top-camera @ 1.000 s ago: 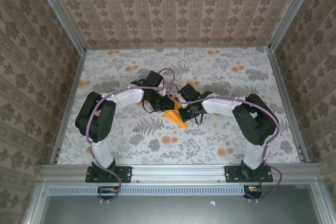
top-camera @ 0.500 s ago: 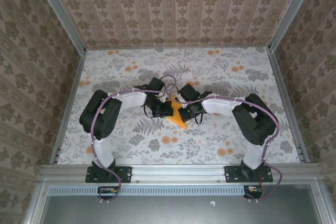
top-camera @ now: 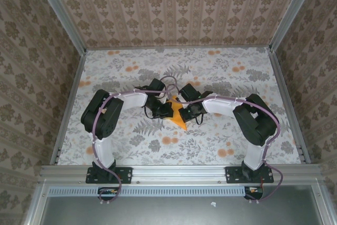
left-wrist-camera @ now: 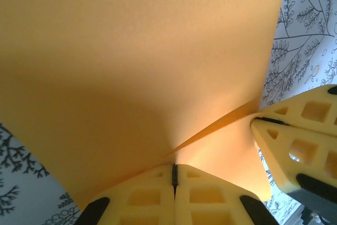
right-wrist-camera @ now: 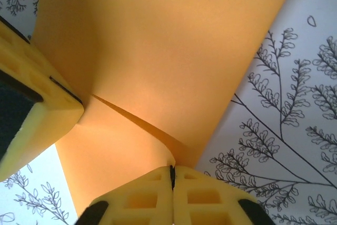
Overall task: Fold a paper plane with a square sheet of paper (fold left side to right side)
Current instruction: Third fold the triangle at the center of the table.
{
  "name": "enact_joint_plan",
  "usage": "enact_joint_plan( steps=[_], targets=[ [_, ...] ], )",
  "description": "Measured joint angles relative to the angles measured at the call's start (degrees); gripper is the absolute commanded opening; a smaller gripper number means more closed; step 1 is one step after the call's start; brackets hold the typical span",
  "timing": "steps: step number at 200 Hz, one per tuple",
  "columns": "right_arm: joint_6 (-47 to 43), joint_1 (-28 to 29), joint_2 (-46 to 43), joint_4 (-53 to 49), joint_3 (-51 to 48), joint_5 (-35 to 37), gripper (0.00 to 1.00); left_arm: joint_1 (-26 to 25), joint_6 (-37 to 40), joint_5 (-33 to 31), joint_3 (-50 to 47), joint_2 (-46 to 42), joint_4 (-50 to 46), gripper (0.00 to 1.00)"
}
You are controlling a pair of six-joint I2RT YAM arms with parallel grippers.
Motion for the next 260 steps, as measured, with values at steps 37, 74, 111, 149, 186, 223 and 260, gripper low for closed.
enact_joint_plan(
  steps=[37, 74, 111, 149, 186, 223, 260],
  targets=[
    [2.03, -4.04, -3.08, -2.97, 0.15, -1.05, 0.30, 0.00, 0.20, 0.07, -0.31, 0.00, 0.42, 0.05],
    [6.05, -4.85, -11.02, -4.31, -0.96, -6.82, 0.19, 0.04, 0.37, 0.22, -0.33, -0.02, 0.48, 0.05],
    [14.38, -1.90, -11.96, -0.44, -5.20, -14.82, 0.17, 0.04, 0.39, 0.24, -0.31, -0.02, 0.46, 0.05],
    [19.41, -0.13, -5.86, 1.25, -5.33, -17.94, 0.15, 0.02, 0.42, 0.13, -0.04, -0.02, 0.07, 0.05],
    [22.77, 0.24, -2.21, 1.55, -4.22, -18.03, 0.14, 0.00, 0.42, -0.07, 0.13, 0.00, -0.17, 0.05],
    [24.48, 0.24, -0.87, 1.27, -2.82, -16.94, 0.14, 0.00, 0.48, -0.17, 0.20, 0.02, -0.33, 0.05],
    [24.50, 0.24, 0.13, -0.63, -1.75, -16.41, 0.13, 0.00, 0.59, -0.20, 0.24, 0.04, -0.37, 0.05]
  ],
)
